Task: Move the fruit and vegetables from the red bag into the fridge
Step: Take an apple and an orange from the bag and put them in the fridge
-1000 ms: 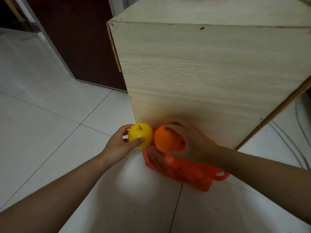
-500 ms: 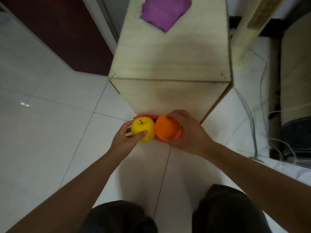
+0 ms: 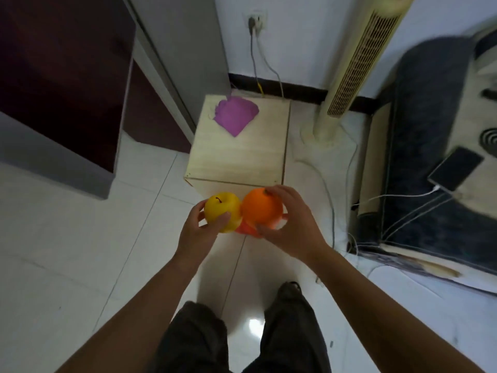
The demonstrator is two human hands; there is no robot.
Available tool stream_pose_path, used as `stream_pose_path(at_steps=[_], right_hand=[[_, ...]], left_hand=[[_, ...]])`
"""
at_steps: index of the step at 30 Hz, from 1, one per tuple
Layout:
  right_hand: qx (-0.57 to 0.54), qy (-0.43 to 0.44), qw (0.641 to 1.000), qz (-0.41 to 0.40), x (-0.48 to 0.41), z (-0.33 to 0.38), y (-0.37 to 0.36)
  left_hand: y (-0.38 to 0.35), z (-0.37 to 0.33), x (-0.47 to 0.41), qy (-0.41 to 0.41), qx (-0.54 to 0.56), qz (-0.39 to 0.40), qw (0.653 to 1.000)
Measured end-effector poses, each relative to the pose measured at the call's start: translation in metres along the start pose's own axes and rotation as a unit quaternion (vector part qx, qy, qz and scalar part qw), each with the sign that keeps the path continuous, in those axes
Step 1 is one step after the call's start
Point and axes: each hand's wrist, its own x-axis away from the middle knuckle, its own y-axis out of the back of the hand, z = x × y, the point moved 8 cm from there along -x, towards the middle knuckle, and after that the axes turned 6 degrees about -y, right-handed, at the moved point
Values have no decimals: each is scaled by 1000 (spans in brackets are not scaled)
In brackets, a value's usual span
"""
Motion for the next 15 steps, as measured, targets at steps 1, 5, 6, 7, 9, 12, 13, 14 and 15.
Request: stream_pose_path(at_steps=[1,5,6,7,9,12,13,14,15], right_hand=[[5,6,1000,6,4,14,11],[28,39,999,26,17,57,39],[33,49,998,28,19,67,43],[37,57,997,30,21,75,46],[39,71,996,32,25,92,49],[42,100,993,34,33,119,45],[48,105,993,39,35,127,40],[55,107,992,47,38,133,32],[62,108,991,57,41,140,23]], left_hand=[[1,-15,9,-5,-3,1,1000],[9,-62,35,-41,-9,-2,999],[13,-71,40,-52,-9,-8,999],[16,-77,45,-60,-12,-16,998],[26,-87,56,-68,-20,-38,997],[45,-97,77,-81,-1,-69,994],[54,-97,86,-83,11,-82,993],[65,-94,94,-82,23,-95,992],[76,-91,102,-80,32,-107,991]])
